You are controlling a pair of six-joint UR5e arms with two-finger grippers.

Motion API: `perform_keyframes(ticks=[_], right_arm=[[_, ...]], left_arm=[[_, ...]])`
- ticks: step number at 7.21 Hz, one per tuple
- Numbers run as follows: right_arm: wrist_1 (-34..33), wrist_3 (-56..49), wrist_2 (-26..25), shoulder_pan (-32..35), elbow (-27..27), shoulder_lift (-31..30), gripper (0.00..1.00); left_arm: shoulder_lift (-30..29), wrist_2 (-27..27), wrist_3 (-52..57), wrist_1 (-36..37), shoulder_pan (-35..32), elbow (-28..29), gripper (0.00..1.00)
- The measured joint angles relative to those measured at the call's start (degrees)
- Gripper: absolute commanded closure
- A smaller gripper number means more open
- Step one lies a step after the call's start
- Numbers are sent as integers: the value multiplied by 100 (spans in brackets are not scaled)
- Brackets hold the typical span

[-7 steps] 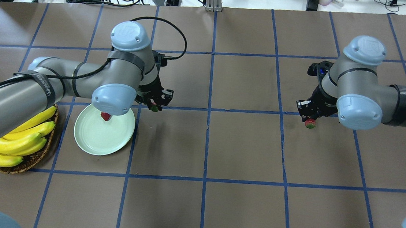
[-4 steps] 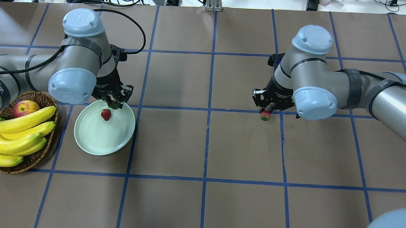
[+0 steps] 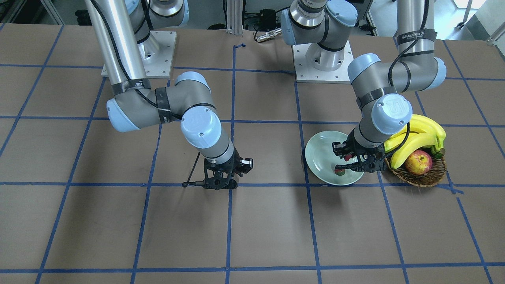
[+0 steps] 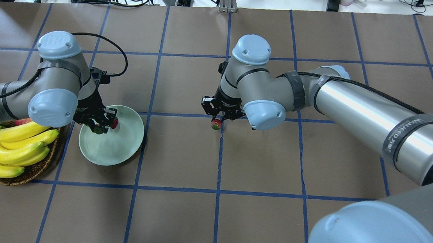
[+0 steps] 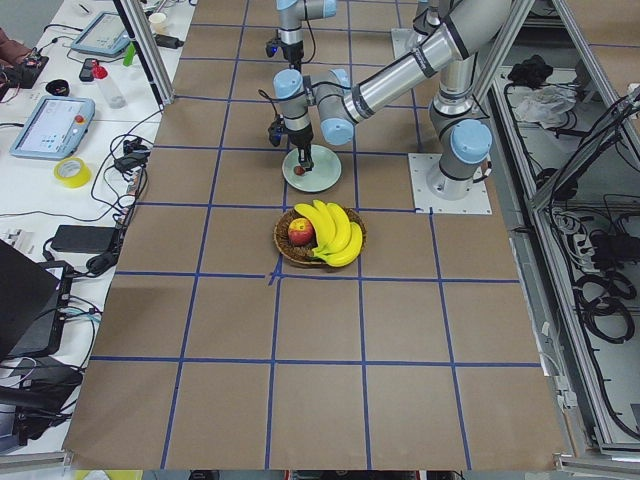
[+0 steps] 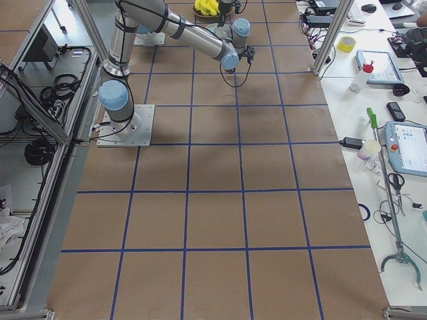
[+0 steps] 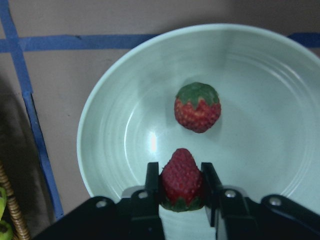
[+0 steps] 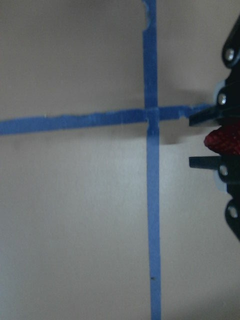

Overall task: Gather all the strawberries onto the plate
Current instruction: 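Set the last strawberry beside the plate with the right gripper while the left rises, then grasp the last strawberry with the left gripper while the right arm returns to rest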

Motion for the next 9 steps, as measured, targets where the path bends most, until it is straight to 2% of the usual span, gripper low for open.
perform_keyframes(ticks=[1, 2, 4, 5, 7, 9], right_arm=[[-33, 69, 29, 135, -63, 79, 23], [-41, 92, 18, 201, -85, 115, 0], [45, 61, -133, 235, -85, -46, 0], [266, 20, -377, 231, -97, -269, 0], [1007, -147, -1038, 67, -146, -1008, 0], [1913, -380, -1398, -385, -323, -1804, 0]], left_arm=[[0, 16, -15, -3, 41, 24, 0], [2, 29, -25, -22, 85, 77, 0], [-9, 24, -44, -293, 130, 287, 0], [-35, 4, -122, -565, 72, 442, 0], [-83, -180, -620, -904, -380, 901, 1], [-158, -382, -1574, -798, -1079, 1144, 2]])
